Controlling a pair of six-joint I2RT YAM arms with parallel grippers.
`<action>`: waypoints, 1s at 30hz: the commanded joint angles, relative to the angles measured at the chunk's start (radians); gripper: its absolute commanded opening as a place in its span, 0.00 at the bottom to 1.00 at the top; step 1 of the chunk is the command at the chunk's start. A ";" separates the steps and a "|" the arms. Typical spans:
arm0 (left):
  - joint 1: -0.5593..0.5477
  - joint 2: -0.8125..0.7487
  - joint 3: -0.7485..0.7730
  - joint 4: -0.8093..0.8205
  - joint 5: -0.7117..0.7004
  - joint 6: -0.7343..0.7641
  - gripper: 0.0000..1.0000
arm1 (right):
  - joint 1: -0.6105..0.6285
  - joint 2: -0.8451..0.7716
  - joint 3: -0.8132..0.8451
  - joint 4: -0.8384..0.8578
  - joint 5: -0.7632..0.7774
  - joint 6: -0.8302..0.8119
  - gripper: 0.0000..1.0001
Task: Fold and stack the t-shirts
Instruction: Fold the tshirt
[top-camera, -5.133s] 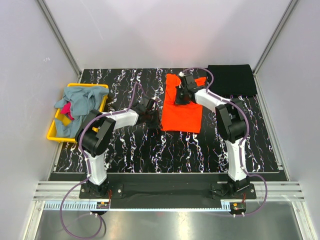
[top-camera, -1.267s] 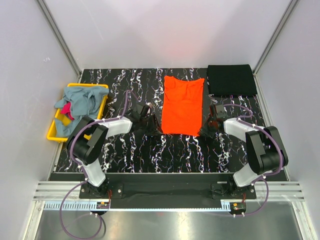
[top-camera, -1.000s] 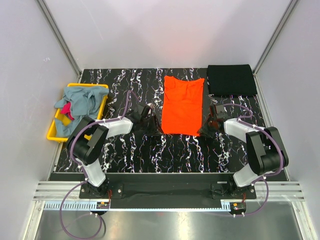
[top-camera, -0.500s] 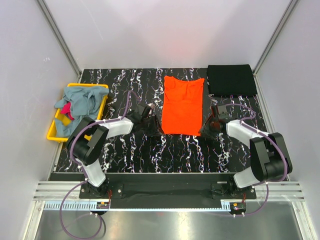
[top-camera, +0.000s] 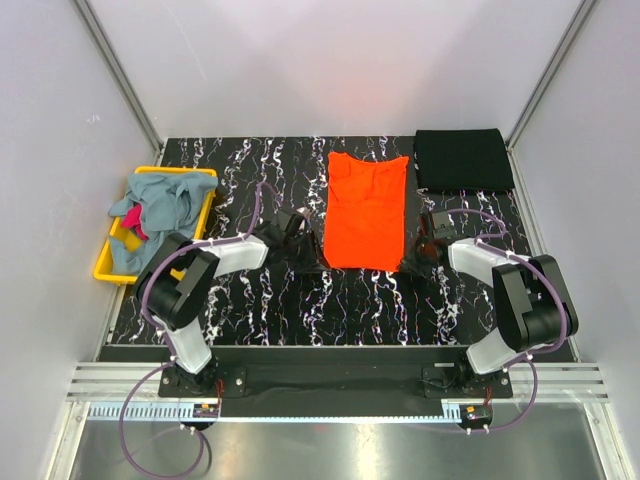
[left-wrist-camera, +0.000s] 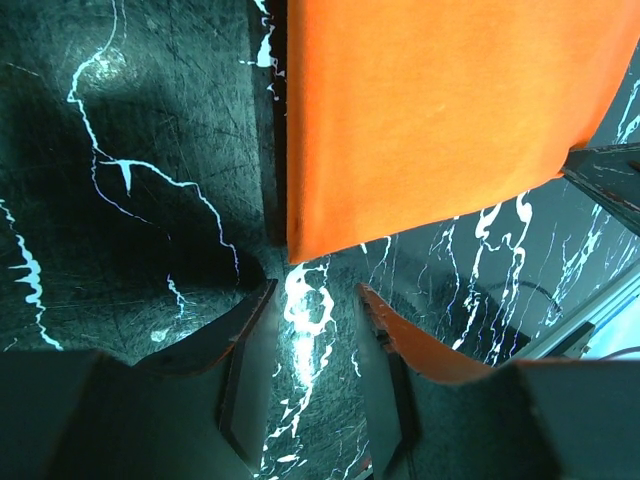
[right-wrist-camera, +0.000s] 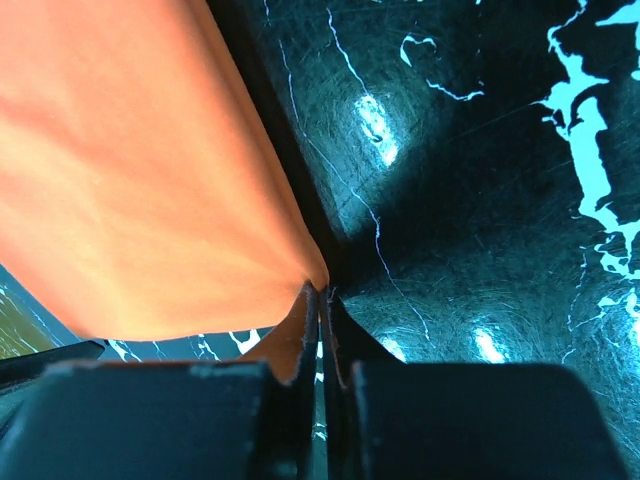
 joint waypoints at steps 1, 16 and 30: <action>-0.003 0.015 0.032 0.037 -0.017 0.005 0.40 | 0.006 0.006 -0.006 -0.013 0.042 -0.022 0.00; -0.014 0.077 0.015 0.069 -0.057 -0.052 0.33 | 0.006 -0.049 -0.038 -0.007 0.034 -0.058 0.00; -0.080 -0.235 -0.014 -0.138 -0.186 0.009 0.00 | 0.006 -0.273 -0.055 -0.197 -0.001 -0.140 0.00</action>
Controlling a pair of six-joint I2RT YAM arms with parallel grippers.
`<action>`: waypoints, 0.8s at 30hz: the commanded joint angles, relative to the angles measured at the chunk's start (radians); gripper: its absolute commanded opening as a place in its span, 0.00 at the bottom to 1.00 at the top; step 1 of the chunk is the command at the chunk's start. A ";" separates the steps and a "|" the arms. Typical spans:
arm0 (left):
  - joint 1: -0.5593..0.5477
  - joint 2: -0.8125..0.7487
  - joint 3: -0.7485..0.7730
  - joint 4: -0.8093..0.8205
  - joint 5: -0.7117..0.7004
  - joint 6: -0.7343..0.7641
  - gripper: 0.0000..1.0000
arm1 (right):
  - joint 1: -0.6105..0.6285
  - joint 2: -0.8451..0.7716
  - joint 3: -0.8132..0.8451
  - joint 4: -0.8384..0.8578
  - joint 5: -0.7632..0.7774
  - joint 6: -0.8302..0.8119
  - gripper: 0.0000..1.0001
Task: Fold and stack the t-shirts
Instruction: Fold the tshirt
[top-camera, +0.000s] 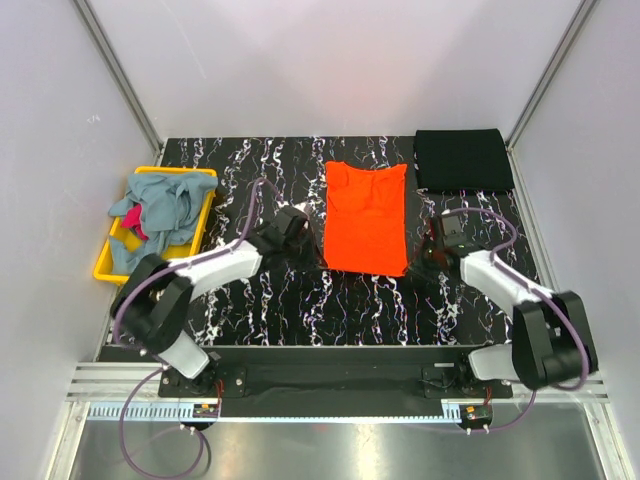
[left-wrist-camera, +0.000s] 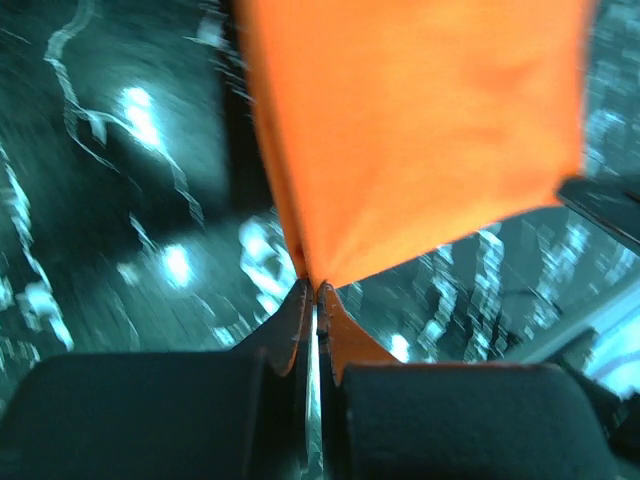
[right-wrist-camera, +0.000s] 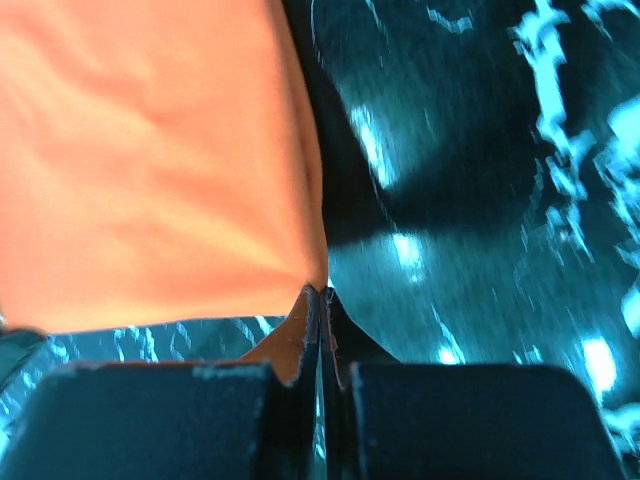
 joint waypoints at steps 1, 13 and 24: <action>-0.028 -0.171 -0.031 -0.063 -0.067 0.022 0.00 | 0.006 -0.139 -0.033 -0.120 0.005 -0.037 0.00; -0.160 -0.437 -0.054 -0.232 -0.142 -0.033 0.00 | 0.020 -0.577 -0.037 -0.398 -0.074 -0.008 0.00; -0.147 -0.385 0.110 -0.322 -0.162 0.002 0.00 | 0.020 -0.477 0.192 -0.412 -0.009 -0.068 0.00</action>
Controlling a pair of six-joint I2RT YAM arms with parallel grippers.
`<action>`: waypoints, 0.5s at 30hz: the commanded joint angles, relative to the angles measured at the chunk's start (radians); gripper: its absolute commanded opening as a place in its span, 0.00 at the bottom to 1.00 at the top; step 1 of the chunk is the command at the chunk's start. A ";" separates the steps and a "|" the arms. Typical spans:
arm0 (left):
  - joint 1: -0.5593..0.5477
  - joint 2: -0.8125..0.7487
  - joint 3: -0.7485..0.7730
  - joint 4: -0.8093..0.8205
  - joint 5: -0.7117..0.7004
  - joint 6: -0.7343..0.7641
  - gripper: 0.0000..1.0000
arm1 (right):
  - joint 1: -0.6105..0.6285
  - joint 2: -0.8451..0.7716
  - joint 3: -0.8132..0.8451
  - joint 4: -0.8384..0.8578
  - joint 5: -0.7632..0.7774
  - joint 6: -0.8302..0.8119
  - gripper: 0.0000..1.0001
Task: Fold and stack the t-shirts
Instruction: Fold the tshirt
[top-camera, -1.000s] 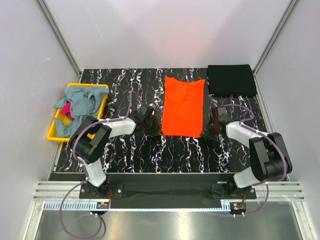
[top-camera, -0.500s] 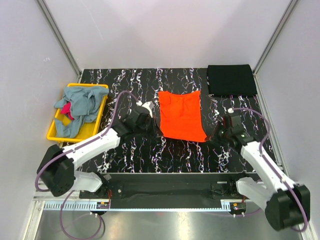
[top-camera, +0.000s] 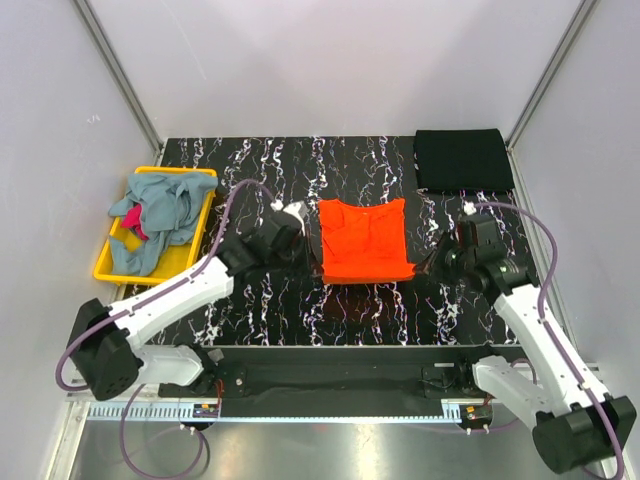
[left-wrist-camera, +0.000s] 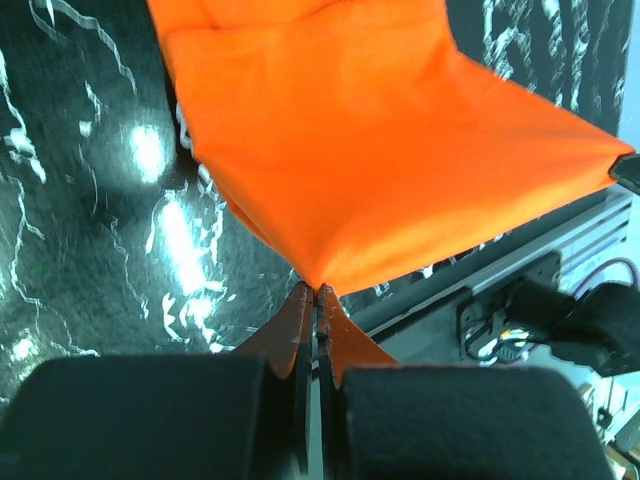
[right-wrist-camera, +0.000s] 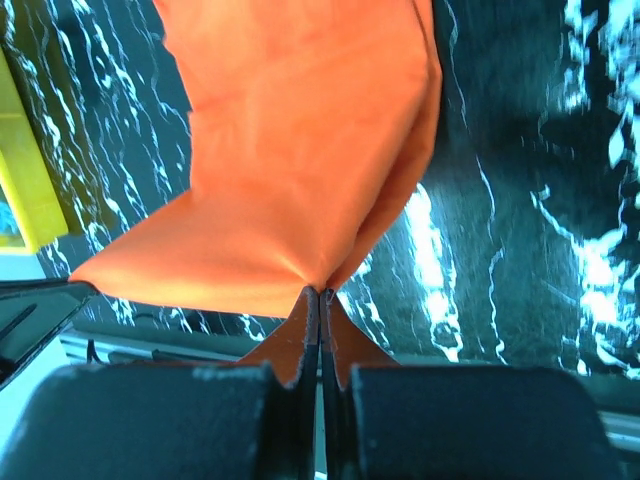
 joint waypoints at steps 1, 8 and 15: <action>0.042 0.043 0.153 -0.026 -0.028 0.045 0.00 | -0.001 0.066 0.118 0.008 0.081 -0.056 0.00; 0.170 0.199 0.327 -0.034 0.058 0.099 0.00 | -0.009 0.312 0.294 0.083 0.107 -0.138 0.00; 0.263 0.376 0.502 -0.029 0.081 0.154 0.00 | -0.038 0.526 0.483 0.127 0.119 -0.204 0.00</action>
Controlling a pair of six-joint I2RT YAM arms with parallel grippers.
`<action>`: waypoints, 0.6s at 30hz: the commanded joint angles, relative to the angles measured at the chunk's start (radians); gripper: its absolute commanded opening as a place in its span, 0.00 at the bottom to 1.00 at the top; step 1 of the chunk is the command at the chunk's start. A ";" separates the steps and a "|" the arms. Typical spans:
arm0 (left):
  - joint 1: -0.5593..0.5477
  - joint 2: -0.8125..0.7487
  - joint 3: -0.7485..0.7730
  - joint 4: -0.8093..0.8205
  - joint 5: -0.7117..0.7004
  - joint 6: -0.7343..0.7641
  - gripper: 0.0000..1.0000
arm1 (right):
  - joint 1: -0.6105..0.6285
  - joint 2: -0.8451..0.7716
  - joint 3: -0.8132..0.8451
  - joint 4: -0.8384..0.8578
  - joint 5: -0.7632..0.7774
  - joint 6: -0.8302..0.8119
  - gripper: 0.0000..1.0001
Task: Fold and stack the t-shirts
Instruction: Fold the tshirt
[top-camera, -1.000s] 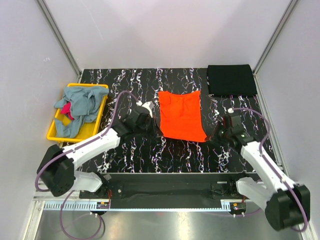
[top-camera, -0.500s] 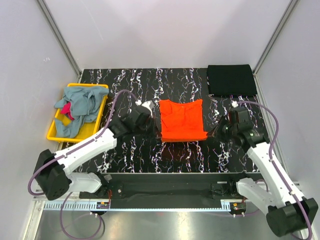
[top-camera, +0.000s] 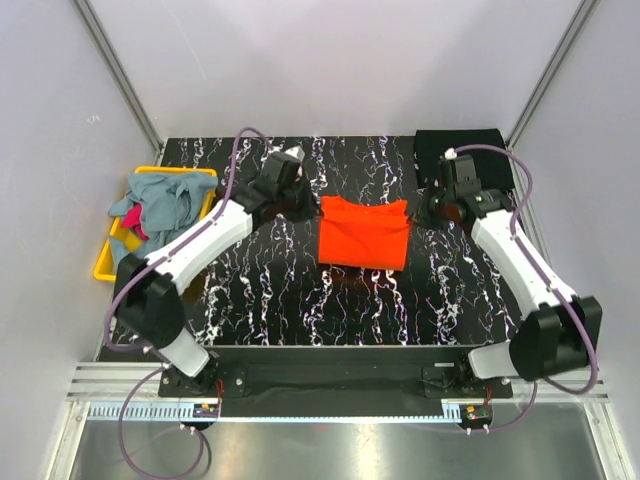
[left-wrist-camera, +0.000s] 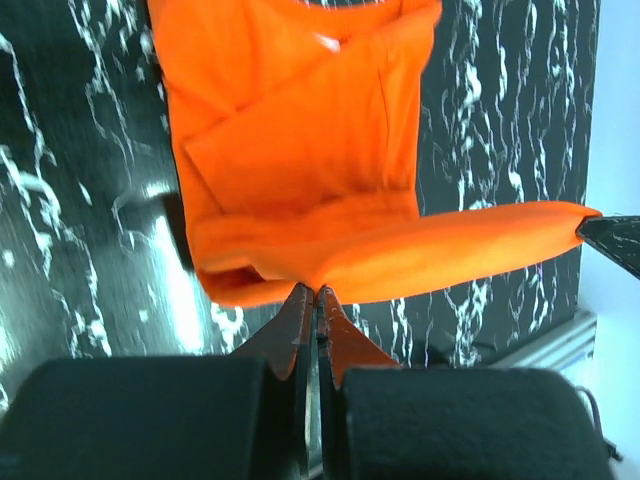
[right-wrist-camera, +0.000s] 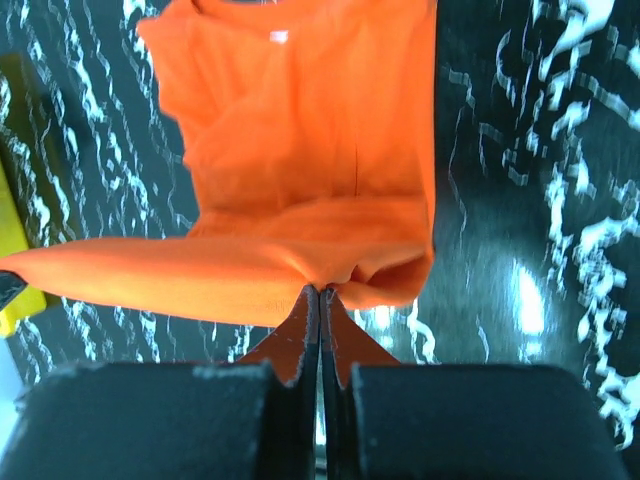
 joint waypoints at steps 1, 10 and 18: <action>0.048 0.066 0.119 0.024 0.026 0.050 0.00 | -0.028 0.073 0.113 0.053 0.036 -0.067 0.00; 0.101 0.271 0.311 0.152 0.141 0.108 0.00 | -0.077 0.267 0.229 0.095 -0.003 -0.077 0.00; 0.152 0.484 0.504 0.183 0.204 0.108 0.00 | -0.105 0.405 0.294 0.141 0.040 -0.100 0.01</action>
